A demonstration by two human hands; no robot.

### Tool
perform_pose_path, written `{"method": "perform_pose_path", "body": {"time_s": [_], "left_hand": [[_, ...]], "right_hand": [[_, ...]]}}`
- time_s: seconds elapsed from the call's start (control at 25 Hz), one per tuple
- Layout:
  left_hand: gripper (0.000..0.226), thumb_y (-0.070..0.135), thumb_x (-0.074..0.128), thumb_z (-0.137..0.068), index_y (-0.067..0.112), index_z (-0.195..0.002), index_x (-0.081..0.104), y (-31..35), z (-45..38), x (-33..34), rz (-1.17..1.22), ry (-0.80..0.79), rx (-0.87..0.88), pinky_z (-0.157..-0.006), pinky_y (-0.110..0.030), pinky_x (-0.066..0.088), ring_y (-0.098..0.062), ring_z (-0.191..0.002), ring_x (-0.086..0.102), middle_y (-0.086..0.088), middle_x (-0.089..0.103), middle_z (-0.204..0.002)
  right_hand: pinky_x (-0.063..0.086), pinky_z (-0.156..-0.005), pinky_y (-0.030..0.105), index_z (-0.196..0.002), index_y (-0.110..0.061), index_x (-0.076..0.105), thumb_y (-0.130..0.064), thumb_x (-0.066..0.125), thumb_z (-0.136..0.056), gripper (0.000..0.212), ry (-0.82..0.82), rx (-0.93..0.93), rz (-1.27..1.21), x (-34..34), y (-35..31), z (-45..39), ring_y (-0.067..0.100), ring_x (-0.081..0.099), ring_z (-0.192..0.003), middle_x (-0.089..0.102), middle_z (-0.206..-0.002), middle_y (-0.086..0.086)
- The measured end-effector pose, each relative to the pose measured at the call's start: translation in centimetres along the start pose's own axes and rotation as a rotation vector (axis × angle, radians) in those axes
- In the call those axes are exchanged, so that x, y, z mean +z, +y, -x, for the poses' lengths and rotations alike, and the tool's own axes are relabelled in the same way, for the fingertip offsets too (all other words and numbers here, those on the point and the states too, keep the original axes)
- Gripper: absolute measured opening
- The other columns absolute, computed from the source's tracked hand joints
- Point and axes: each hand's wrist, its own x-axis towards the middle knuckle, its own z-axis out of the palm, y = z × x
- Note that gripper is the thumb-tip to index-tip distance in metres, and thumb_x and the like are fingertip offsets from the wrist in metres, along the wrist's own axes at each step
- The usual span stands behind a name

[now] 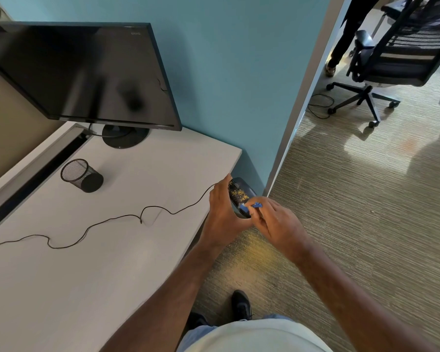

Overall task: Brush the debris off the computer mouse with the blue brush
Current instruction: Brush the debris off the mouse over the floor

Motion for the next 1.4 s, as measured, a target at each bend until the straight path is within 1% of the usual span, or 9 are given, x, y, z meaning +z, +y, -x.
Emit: {"method": "perform_pose_path", "body": {"time_s": [0.2,0.32,0.48,0.6,0.68,0.84,1.04,1.24,1.4], "left_hand": [[0.112,0.060,0.072,-0.066,0.012,-0.155,0.025,0.2,0.0,0.1,0.028,0.024,0.002,-0.106,-0.055,0.046,-0.019,-0.136,0.038,-0.004,0.040,-0.146],[0.118,0.064,0.078,-0.065,0.010,-0.156,0.024,0.0,-0.1,0.2,-0.018,0.043,0.028,-0.108,-0.053,0.045,-0.013,-0.137,0.035,-0.005,0.039,-0.150],[0.125,0.051,0.094,-0.058,0.013,-0.155,0.023,0.1,-0.2,0.0,-0.024,0.036,0.037,-0.109,-0.046,0.045,-0.007,-0.135,0.033,0.000,0.039,-0.149],[0.124,0.052,0.093,-0.059,0.016,-0.155,0.023,0.2,-0.2,0.1,-0.008,0.034,0.029,-0.109,-0.044,0.045,0.003,-0.132,0.029,0.008,0.037,-0.146],[0.123,0.054,0.090,-0.062,0.016,-0.156,0.021,0.0,-0.2,0.1,-0.015,0.017,0.023,-0.111,-0.047,0.043,0.000,-0.137,0.029,0.006,0.037,-0.150],[0.122,0.050,0.090,-0.065,0.016,-0.157,0.019,0.0,-0.2,0.3,-0.002,-0.032,-0.022,-0.112,-0.053,0.041,-0.017,-0.141,0.031,-0.003,0.034,-0.155],[0.112,0.041,0.088,-0.069,0.018,-0.156,0.021,0.3,-0.4,0.2,0.040,-0.013,-0.030,-0.111,-0.053,0.043,-0.006,-0.137,0.028,0.001,0.035,-0.152],[0.123,0.056,0.088,-0.063,0.013,-0.157,0.021,0.2,-0.2,0.1,-0.019,0.007,0.025,-0.111,-0.050,0.043,-0.015,-0.141,0.032,-0.004,0.036,-0.154],[0.126,0.050,0.095,-0.058,0.016,-0.155,0.022,0.1,-0.3,0.1,-0.016,0.022,0.019,-0.108,-0.046,0.046,-0.009,-0.137,0.033,0.002,0.037,-0.151]], "right_hand": [[0.058,-0.060,0.029,-0.116,-0.007,0.063,-0.031,0.041,-0.107,0.034,-0.072,0.010,-0.021,0.7,-0.3,0.4,0.012,0.065,-0.075,0.069,-0.099,0.002],[0.057,-0.066,0.022,-0.118,-0.006,0.064,-0.031,0.042,-0.106,0.036,-0.019,0.054,-0.040,0.0,-0.3,0.1,0.010,0.067,-0.080,0.071,-0.102,0.004],[0.043,-0.072,0.010,-0.121,-0.005,0.063,-0.029,0.042,-0.107,0.035,0.050,0.137,0.018,-1.3,0.9,-0.6,0.002,0.059,-0.086,0.071,-0.105,0.004],[0.042,-0.072,0.006,-0.119,-0.005,0.064,-0.024,0.046,-0.105,0.029,0.037,0.126,0.051,-1.2,1.1,-0.8,0.000,0.056,-0.086,0.071,-0.102,0.003],[0.039,-0.072,0.005,-0.117,-0.005,0.065,-0.028,0.042,-0.106,0.034,0.023,0.099,0.029,-0.9,0.8,-0.8,0.002,0.060,-0.083,0.072,-0.101,0.003],[0.056,-0.069,0.021,-0.117,-0.006,0.065,-0.032,0.040,-0.105,0.038,-0.023,0.052,-0.004,-0.2,-0.1,-0.5,0.012,0.070,-0.084,0.072,-0.102,0.004],[0.061,-0.067,0.029,-0.121,-0.008,0.064,-0.035,0.038,-0.106,0.040,-0.092,0.063,-0.007,0.6,-0.8,0.0,0.012,0.069,-0.083,0.072,-0.104,0.003],[0.042,-0.073,0.005,-0.120,-0.006,0.064,-0.041,0.037,-0.107,0.046,0.015,0.139,-0.026,-0.5,0.0,-0.5,0.001,0.060,-0.084,0.072,-0.105,0.004],[0.039,-0.069,0.008,-0.119,-0.005,0.065,-0.038,0.037,-0.107,0.044,0.078,0.162,0.053,-1.4,1.4,-1.1,0.003,0.059,-0.082,0.072,-0.103,0.004]]}}
